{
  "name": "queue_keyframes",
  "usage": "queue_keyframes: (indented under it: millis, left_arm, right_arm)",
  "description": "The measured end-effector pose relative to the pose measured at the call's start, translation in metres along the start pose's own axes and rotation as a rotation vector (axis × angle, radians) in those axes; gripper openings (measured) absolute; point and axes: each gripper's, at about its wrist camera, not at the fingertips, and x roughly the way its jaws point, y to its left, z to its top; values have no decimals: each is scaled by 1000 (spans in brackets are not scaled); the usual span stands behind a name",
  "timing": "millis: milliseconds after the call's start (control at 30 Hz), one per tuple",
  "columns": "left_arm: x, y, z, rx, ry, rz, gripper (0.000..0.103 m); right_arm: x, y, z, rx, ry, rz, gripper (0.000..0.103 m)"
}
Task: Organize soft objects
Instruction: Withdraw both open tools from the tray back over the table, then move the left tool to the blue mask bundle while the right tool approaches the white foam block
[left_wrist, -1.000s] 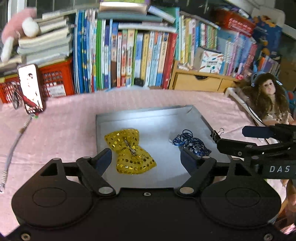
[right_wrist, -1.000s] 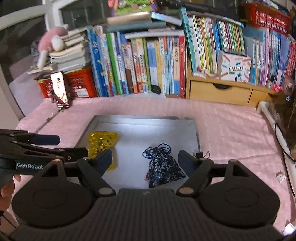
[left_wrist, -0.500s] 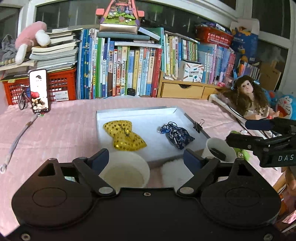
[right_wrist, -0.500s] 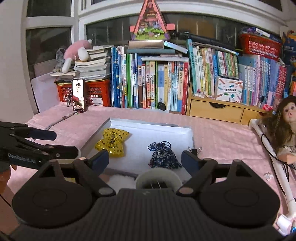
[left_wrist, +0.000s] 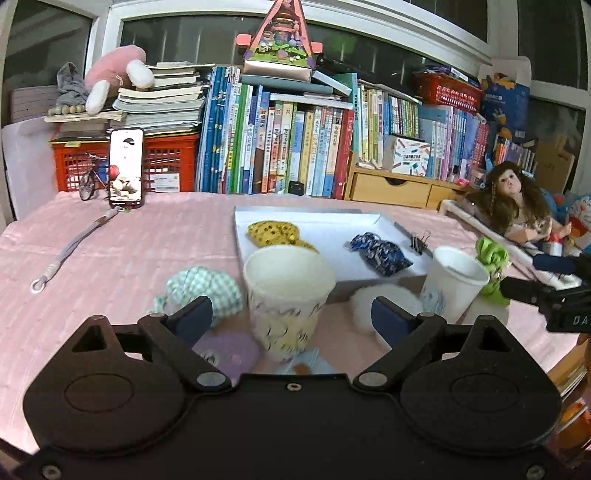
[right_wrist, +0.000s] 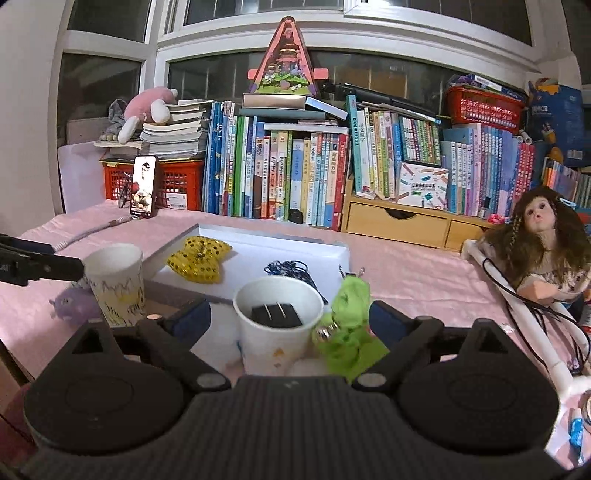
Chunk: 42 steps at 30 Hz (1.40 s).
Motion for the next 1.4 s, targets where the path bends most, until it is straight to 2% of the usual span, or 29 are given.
queue_keyframes:
  millis: [233, 433, 667, 933, 1400]
  left_arm:
    - [-5, -4, -36, 44, -21, 36, 97]
    - [9, -14, -59, 99, 18, 75, 97]
    - [26, -19, -69, 113, 57, 74, 95]
    - [40, -18, -75, 80, 84, 79, 92]
    - [51, -25, -77, 78, 93, 75, 72]
  right_arm:
    - [-2, -7, -24, 21, 2, -21, 102]
    - [5, -11, -40, 32, 30, -52, 102]
    - [17, -16, -52, 58, 63, -76, 102]
    - [29, -22, -58, 103, 80, -69, 102]
    - [40, -18, -61, 113, 106, -42, 99]
